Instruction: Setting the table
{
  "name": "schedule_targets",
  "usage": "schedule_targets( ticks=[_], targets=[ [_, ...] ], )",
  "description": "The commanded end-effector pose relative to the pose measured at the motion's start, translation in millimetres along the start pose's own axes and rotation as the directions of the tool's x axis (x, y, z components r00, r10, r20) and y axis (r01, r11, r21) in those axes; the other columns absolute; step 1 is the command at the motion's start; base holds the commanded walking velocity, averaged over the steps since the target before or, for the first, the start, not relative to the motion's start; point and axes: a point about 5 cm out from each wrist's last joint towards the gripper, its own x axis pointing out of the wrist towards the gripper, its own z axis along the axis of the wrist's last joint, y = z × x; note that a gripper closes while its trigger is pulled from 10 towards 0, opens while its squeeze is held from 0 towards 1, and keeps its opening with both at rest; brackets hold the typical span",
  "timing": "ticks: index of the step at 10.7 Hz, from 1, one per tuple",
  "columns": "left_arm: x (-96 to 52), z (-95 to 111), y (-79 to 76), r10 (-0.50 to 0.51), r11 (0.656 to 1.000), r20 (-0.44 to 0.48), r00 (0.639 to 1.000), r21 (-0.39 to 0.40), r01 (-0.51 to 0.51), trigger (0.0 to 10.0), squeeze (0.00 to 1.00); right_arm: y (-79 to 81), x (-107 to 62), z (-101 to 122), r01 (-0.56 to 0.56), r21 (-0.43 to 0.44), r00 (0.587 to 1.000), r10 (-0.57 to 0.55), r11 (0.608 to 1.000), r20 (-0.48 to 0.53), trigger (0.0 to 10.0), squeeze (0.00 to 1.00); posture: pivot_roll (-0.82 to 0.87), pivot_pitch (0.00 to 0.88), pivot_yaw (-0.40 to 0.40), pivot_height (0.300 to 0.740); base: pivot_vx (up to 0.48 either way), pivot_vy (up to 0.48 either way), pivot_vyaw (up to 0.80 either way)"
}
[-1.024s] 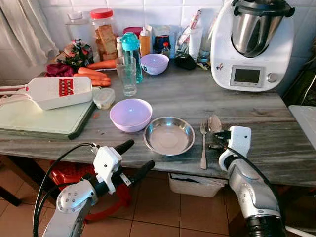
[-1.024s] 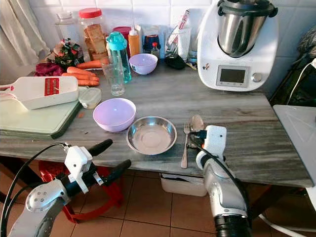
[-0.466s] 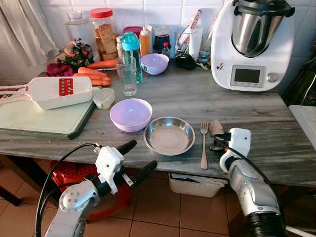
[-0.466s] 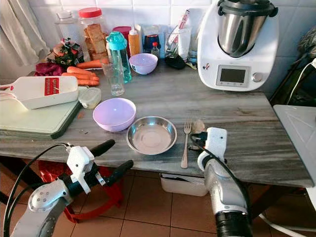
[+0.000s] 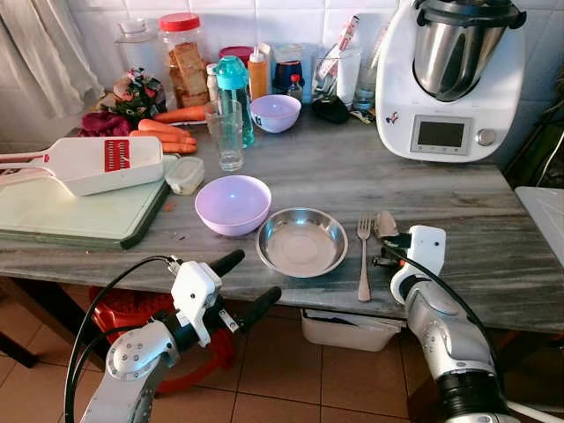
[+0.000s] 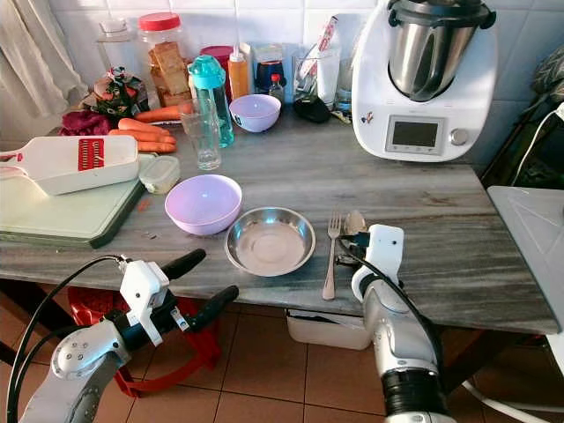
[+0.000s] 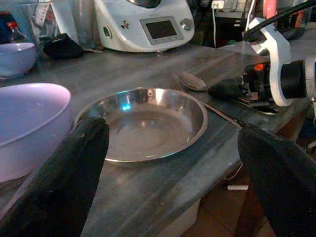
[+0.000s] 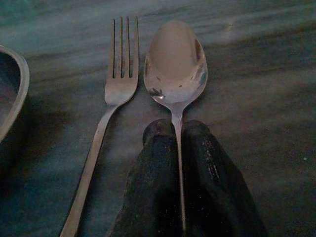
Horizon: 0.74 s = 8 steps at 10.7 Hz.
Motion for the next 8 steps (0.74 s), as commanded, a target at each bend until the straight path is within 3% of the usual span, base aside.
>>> schedule_targets(
  ticks=[1, 4, 5, 6, 8],
  targets=[
    [0.9, 0.5, 1.9, -0.002, 1.000, -0.008, 1.000, 0.011, 0.002, 10.0, 0.00, 1.7, 2.4, 4.1, -0.009, -0.001, 1.000, 0.009, 1.000, 0.011, 10.0, 0.00, 0.01, 0.006, 0.031, 0.740, 0.000, 0.000, 0.00],
    [0.6, 0.1, 2.1, 0.003, 1.000, -0.010, 1.000, 0.015, -0.003, 10.0, 0.00, 1.6, 3.4, 3.0, -0.017, -0.004, 1.000, 0.017, 1.000, 0.008, 10.0, 0.00, 0.02, 0.001, 0.028, 0.740, 0.000, 0.000, 0.00],
    [1.1, 0.4, 2.3, 0.004, 1.000, -0.009, 1.000, 0.016, -0.004, 10.0, 0.00, 1.5, 3.1, 1.7, -0.016, -0.007, 1.000, 0.016, 1.000, 0.008, 10.0, 0.95, 0.02, 0.000, 0.026, 0.740, 0.000, 0.000, 0.00],
    [1.4, 0.7, 2.4, 0.004, 1.000, -0.007, 1.000, 0.017, -0.004, 10.0, 0.00, 0.1, 2.5, -0.1, -0.014, -0.006, 1.000, 0.014, 1.000, 0.007, 10.0, 1.00, 0.02, 0.000, 0.026, 0.740, 0.000, 0.000, 0.00],
    [1.5, 0.3, 2.1, 0.002, 1.000, -0.007, 1.000, 0.017, -0.002, 10.0, 0.00, -3.3, 2.0, -0.2, -0.004, 0.002, 1.000, 0.004, 1.000, 0.009, 10.0, 1.00, 0.02, 0.000, 0.026, 0.740, 0.000, 0.000, 0.00]
  ],
)
